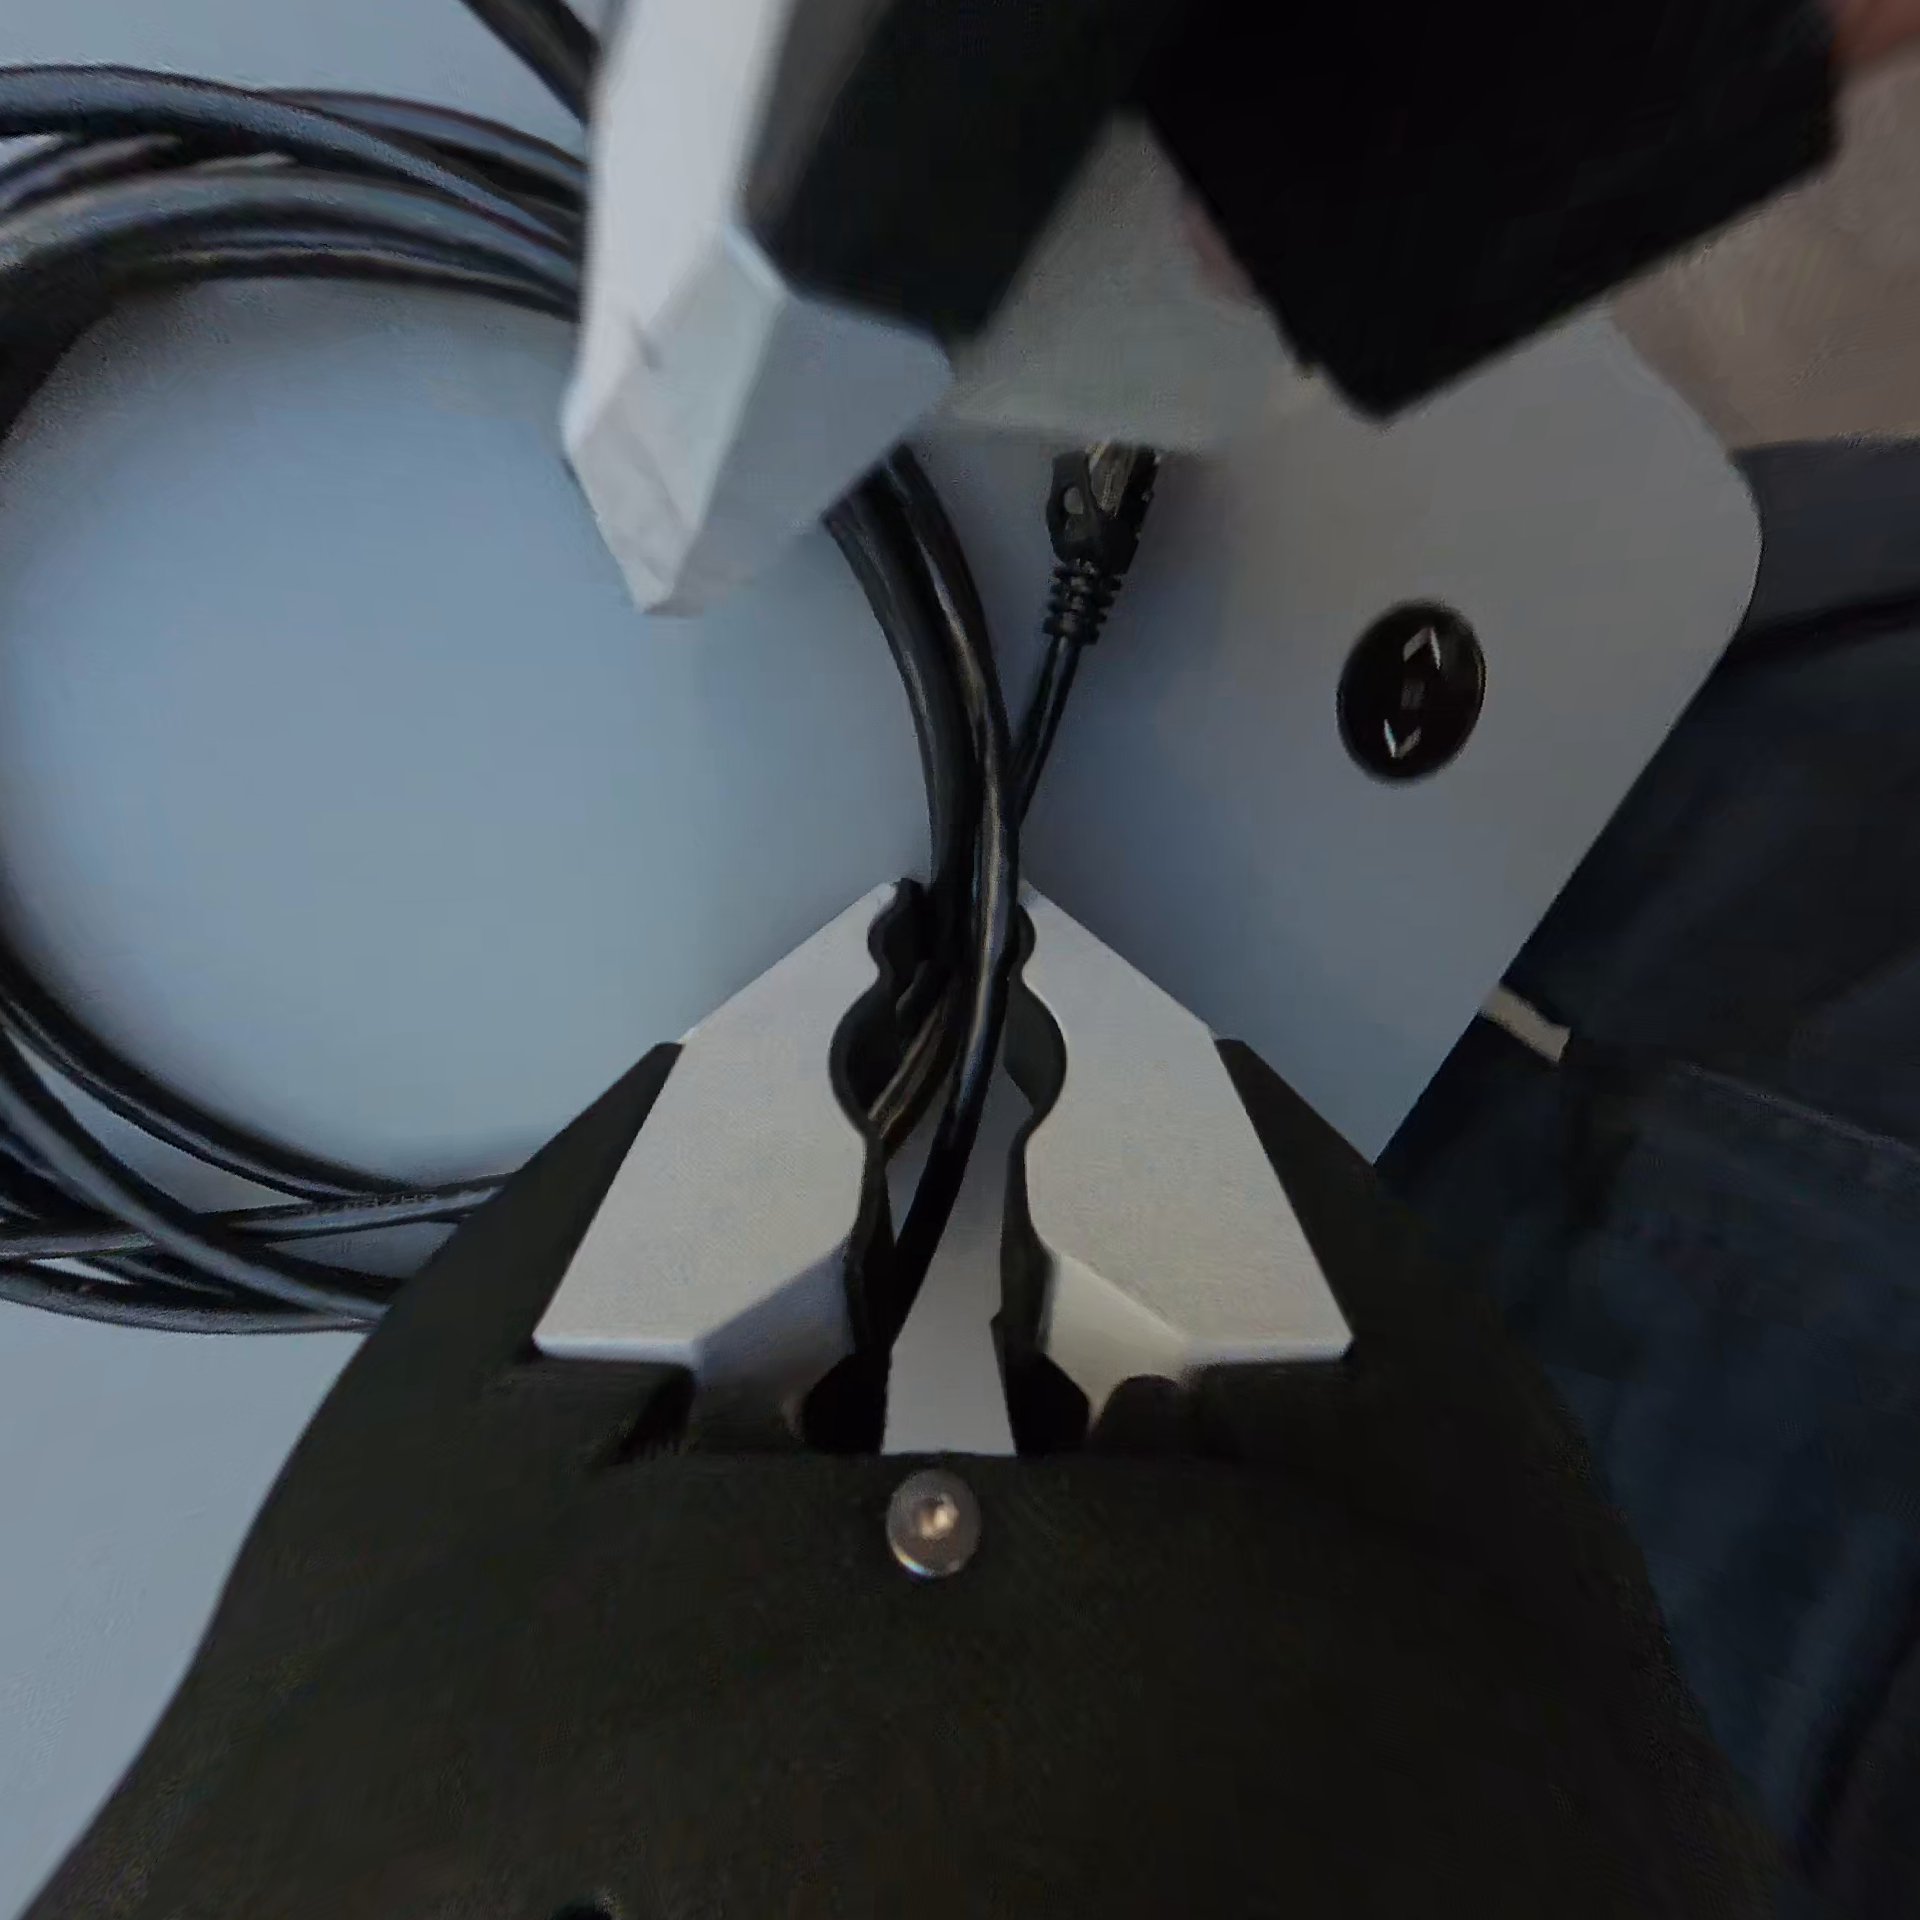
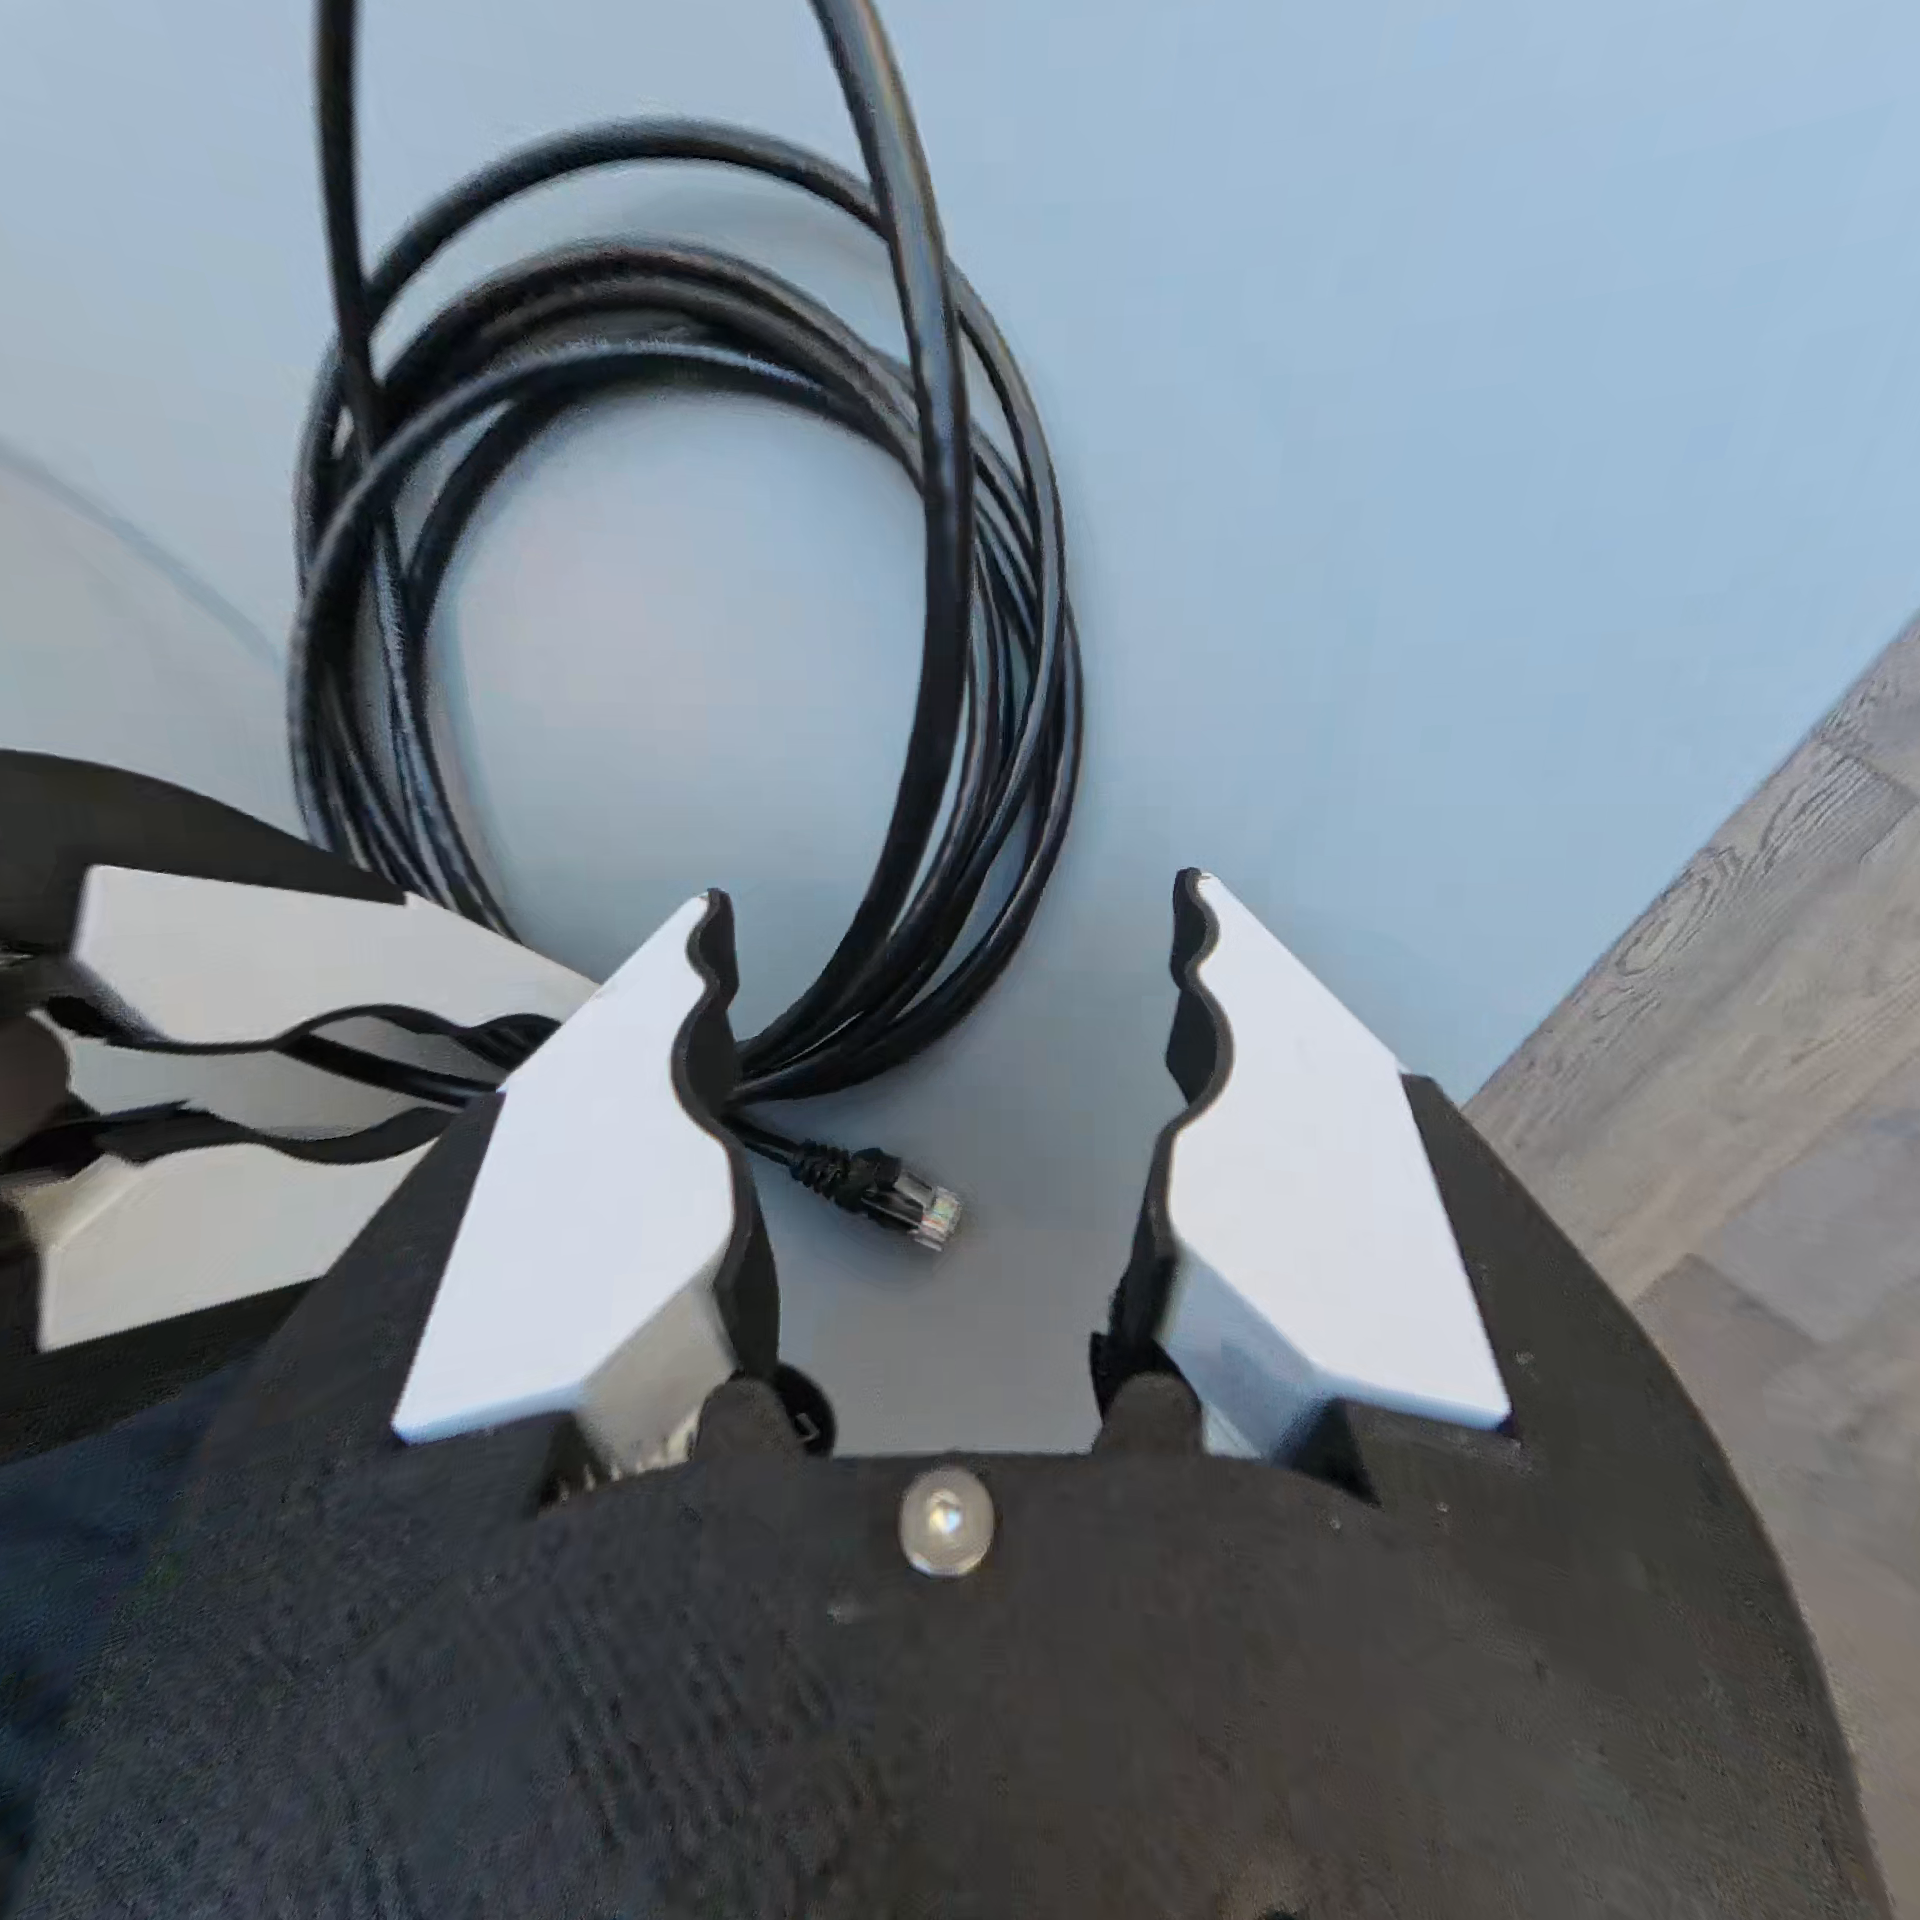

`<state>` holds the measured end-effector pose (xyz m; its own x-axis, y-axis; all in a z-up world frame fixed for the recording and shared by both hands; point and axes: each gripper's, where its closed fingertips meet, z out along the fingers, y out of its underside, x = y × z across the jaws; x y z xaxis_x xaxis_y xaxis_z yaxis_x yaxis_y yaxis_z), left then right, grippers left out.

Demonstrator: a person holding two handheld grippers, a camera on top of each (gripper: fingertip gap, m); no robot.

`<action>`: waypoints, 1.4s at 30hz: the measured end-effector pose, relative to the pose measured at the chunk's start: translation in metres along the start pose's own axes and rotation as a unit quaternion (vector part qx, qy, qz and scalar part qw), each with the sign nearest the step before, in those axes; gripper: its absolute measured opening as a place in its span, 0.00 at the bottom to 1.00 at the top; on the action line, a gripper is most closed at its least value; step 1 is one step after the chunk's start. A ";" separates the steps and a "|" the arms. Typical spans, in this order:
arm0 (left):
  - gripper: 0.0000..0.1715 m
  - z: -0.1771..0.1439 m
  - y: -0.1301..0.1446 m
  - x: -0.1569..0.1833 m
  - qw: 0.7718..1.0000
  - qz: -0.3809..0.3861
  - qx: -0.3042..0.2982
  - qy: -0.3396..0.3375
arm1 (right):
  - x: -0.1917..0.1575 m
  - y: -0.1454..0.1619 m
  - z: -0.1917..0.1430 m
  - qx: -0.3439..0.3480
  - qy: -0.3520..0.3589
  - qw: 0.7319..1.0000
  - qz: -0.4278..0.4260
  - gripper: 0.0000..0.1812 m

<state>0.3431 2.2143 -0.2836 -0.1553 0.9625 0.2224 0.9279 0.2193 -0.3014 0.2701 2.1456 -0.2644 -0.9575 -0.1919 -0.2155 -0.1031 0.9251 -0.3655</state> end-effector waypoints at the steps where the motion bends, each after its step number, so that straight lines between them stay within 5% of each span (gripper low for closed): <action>1: 0.07 0.002 -0.008 -0.002 0.999 -0.047 0.019 -0.005 | 0.002 -0.002 0.007 -0.010 0.001 1.000 -0.027 0.45; 5: 0.07 0.009 -0.037 -0.006 0.981 -0.167 0.096 -0.024 | 0.016 -0.010 0.025 -0.026 0.009 0.990 -0.136 0.26; 9: 0.27 -0.005 -0.061 -0.017 0.945 -0.254 0.198 -0.063 | 0.018 -0.021 0.030 -0.030 -0.012 0.968 -0.247 0.17; 13: 0.39 -0.089 -0.050 -0.026 0.839 -0.392 0.353 -0.130 | 0.016 -0.024 0.032 -0.044 -0.021 0.941 -0.336 0.15; 16: 0.38 -0.132 0.002 -0.015 0.752 -0.490 0.398 -0.192 | 0.013 -0.027 0.034 -0.044 -0.034 0.929 -0.366 0.15; 20: 0.51 -0.106 0.089 -0.025 0.665 -0.632 0.344 -0.201 | 0.008 -0.032 0.036 -0.042 -0.047 0.915 -0.398 0.15; 24: 0.57 -0.090 0.092 -0.060 0.589 -0.703 0.386 -0.098 | 0.005 -0.034 0.038 -0.057 -0.054 0.901 -0.428 0.15; 31: 0.56 -0.054 0.078 -0.077 0.659 -0.694 0.205 -0.205 | -0.004 -0.047 0.046 -0.085 -0.085 0.847 -0.518 0.15; 35: 0.28 -0.037 0.064 -0.070 0.678 -0.674 0.120 -0.268 | -0.011 -0.054 0.051 -0.085 -0.108 0.812 -0.567 0.16; 37: 0.25 -0.033 0.064 -0.067 0.685 -0.658 0.073 -0.304 | -0.013 -0.059 0.053 -0.088 -0.117 0.801 -0.581 0.15; 42: 0.29 -0.033 0.066 -0.051 0.631 -0.722 0.115 -0.259 | -0.014 -0.060 0.054 -0.109 -0.139 0.748 -0.640 0.15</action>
<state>0.4235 2.1750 -0.2846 -0.9283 -0.3570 0.1040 -0.3718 0.8875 -0.2722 0.3039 2.0749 -0.2881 0.0523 -0.9986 -0.0075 -0.9577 -0.0480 -0.2837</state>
